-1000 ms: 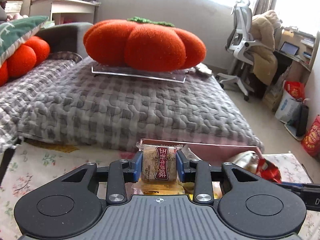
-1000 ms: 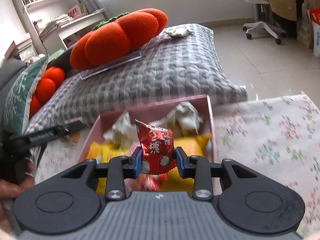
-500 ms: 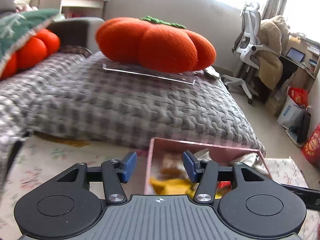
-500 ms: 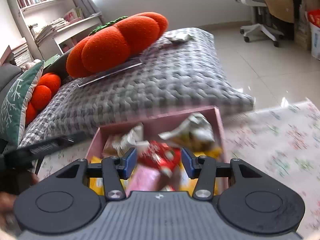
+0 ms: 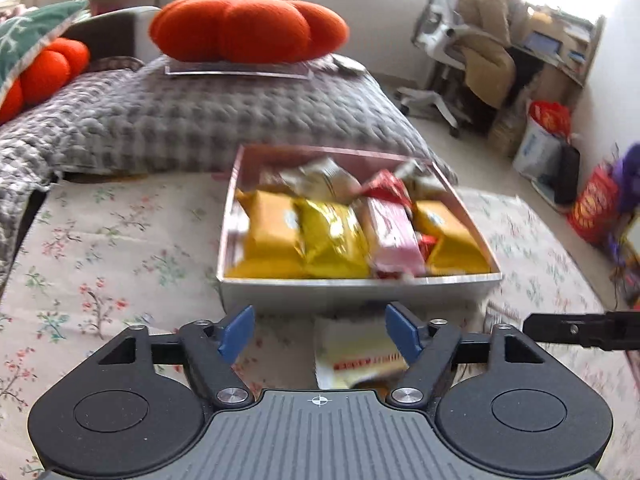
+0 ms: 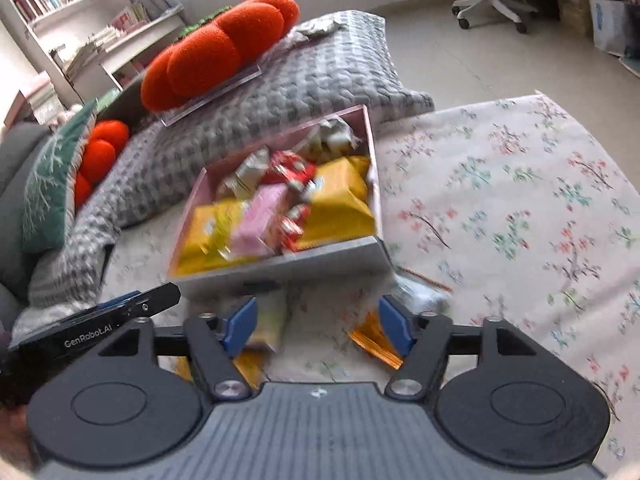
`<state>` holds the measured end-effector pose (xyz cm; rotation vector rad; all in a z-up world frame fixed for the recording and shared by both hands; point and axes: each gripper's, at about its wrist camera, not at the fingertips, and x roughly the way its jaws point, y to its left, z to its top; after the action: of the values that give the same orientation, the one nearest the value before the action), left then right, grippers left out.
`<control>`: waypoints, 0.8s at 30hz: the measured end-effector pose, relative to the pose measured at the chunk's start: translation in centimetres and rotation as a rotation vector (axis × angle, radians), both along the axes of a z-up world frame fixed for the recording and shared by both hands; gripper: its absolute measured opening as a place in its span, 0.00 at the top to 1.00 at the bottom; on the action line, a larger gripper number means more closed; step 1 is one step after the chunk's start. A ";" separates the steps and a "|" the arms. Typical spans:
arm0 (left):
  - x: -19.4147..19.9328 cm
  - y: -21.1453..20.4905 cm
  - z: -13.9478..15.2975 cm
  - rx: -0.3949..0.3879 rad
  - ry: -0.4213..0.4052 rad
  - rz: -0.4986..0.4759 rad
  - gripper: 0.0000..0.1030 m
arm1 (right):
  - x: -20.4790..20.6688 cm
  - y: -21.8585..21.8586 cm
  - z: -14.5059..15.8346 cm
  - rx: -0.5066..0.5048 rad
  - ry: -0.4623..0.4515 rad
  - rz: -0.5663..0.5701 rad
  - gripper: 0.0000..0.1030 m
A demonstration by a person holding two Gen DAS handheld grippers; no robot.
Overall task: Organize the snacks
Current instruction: 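Reach the left tool to the gold bar while the right tool reaches the silver pack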
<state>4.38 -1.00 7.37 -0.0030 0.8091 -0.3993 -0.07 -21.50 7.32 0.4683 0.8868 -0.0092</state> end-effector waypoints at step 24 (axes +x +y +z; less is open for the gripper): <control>-3.8 -2.9 -4.3 0.379 -0.038 -0.566 0.22 | 0.5 -0.7 -2.9 -0.011 0.126 -0.030 0.37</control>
<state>0.55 -3.93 3.08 0.5958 0.8318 -0.7695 0.40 -22.17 4.40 0.4751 1.0029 -0.0719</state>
